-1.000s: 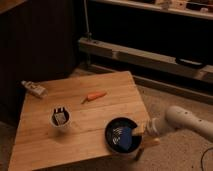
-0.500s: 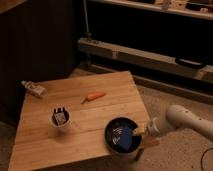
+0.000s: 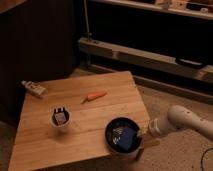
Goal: Pick up the ceramic bowl
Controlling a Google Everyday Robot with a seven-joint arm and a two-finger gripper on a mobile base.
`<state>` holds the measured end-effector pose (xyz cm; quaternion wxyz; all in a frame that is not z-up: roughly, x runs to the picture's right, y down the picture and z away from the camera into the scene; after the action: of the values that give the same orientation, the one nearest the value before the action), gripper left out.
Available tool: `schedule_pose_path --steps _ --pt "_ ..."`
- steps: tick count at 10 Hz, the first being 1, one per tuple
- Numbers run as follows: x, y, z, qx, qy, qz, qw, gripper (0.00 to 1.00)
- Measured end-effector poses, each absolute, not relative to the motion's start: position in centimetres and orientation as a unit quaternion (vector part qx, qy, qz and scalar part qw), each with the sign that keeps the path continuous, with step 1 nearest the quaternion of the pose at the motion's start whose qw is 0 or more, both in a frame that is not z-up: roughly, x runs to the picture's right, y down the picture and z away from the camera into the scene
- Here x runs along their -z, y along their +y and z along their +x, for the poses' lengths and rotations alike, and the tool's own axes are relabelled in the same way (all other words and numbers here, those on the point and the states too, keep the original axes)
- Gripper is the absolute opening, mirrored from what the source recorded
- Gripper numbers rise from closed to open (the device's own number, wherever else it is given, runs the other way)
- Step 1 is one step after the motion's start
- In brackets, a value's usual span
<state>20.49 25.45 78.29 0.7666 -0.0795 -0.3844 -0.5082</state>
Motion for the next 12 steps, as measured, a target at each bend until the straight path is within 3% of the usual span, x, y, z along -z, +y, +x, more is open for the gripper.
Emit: schedule_pose_path --steps 6,9,10,12 --pt "-78.38 26.02 20.38 0.513 -0.382 -0.1 0.762 0.32" --pt "-78.22 25.99 20.17 0.519 -0.377 -0.102 0.76 0.05" --pt "-78.03 25.86 20.23 0.519 -0.373 -0.1 0.763 0.0" --pt "-77.52 25.31 20.52 0.516 -0.363 -0.094 0.77 0.0"
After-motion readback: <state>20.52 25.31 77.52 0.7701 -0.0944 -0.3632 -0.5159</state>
